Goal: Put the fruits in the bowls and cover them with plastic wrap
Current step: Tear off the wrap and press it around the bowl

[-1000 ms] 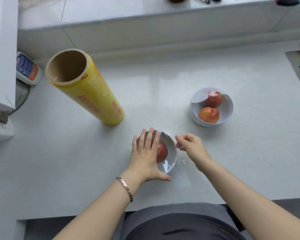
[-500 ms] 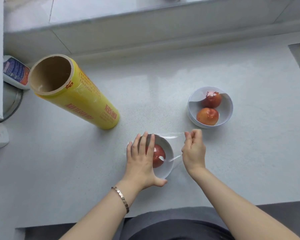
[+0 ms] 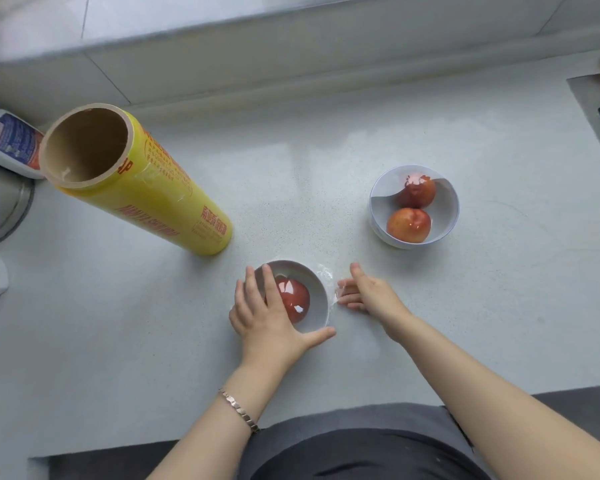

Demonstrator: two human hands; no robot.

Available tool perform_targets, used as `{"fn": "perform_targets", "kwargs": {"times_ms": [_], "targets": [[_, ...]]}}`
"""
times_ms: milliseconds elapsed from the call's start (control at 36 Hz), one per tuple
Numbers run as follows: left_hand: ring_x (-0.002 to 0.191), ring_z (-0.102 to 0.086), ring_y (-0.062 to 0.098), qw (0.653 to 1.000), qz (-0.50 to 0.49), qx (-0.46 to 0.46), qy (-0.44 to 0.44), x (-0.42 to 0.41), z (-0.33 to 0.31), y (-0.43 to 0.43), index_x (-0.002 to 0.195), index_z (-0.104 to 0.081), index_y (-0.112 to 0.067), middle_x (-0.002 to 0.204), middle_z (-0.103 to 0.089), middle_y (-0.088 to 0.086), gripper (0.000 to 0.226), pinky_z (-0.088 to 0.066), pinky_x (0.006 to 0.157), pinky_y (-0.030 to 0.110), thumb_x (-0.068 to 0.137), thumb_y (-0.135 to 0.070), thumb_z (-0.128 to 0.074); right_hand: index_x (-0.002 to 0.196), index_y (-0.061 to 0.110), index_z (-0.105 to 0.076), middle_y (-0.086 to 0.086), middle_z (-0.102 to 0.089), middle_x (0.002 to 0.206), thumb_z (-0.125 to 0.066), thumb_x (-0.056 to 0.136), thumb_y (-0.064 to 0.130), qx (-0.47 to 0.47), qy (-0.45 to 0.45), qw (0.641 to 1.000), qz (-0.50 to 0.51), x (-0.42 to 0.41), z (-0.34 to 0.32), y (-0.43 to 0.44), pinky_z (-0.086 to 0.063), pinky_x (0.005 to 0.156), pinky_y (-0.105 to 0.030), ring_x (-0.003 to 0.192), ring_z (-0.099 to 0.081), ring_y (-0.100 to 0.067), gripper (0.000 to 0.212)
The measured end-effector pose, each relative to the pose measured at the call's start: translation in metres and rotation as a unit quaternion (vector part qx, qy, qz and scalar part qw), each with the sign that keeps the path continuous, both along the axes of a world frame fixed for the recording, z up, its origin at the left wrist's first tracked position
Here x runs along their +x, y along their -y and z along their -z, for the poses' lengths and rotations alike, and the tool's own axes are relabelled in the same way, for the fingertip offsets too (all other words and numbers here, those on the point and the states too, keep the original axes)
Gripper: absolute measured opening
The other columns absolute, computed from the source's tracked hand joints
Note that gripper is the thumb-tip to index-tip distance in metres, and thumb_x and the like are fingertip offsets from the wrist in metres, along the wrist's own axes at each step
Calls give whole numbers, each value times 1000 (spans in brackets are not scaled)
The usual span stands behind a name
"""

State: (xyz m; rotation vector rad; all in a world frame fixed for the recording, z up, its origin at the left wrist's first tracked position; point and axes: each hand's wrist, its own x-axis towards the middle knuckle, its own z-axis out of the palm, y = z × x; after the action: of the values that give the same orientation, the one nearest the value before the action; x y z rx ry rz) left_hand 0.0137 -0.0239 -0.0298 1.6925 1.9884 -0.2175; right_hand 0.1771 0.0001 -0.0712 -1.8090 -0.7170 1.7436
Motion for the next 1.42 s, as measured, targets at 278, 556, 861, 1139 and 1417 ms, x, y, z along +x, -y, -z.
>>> {"fn": "perform_targets", "kwargs": {"times_ms": [278, 556, 861, 1139, 1417], "targets": [[138, 30, 31, 970, 242, -29, -24, -27, -12, -21, 141, 27, -32, 151, 33, -1, 141, 4, 112, 58, 49, -70, -73, 77, 20, -59, 7, -56, 73, -53, 92, 22, 83, -12, 993, -81, -14, -3, 10, -38, 65, -15, 63, -49, -2, 17], [138, 25, 36, 973, 220, -71, -24, -14, -9, -27, 143, 20, -36, 151, 19, -4, 137, -7, 108, 67, 50, -63, -77, 75, 18, -35, 1, -34, 53, -32, 100, 20, 138, 4, 986, 96, -38, -9, 15, -33, 47, -22, 43, -33, -8, 25], [139, 21, 35, 977, 205, -66, -8, -11, -6, -26, 143, 18, -36, 148, 17, -6, 137, -8, 108, 66, 48, -61, -78, 69, 31, -36, -1, -43, 58, -35, 97, 31, 135, 177, 963, 152, -33, 9, 11, -46, 63, -44, 60, -44, -24, 28], [140, 13, 36, 996, 75, -51, -5, -2, -4, -19, 143, 17, -35, 150, 15, -2, 136, -11, 110, 61, 48, -71, -73, 67, 13, -53, -2, -55, 61, -47, 92, 41, 27, 126, 991, 26, -22, 12, -18, -42, 59, -23, 56, -54, -17, 38], [140, 16, 38, 995, -1, -102, 20, -16, -15, -25, 146, 16, -27, 152, 19, 2, 142, -21, 106, 63, 47, -69, -76, 95, 20, -59, 9, -62, 85, -52, 93, 23, 41, -81, 994, -68, -16, 4, 4, -39, 66, -12, 77, -56, -1, 8]]}}
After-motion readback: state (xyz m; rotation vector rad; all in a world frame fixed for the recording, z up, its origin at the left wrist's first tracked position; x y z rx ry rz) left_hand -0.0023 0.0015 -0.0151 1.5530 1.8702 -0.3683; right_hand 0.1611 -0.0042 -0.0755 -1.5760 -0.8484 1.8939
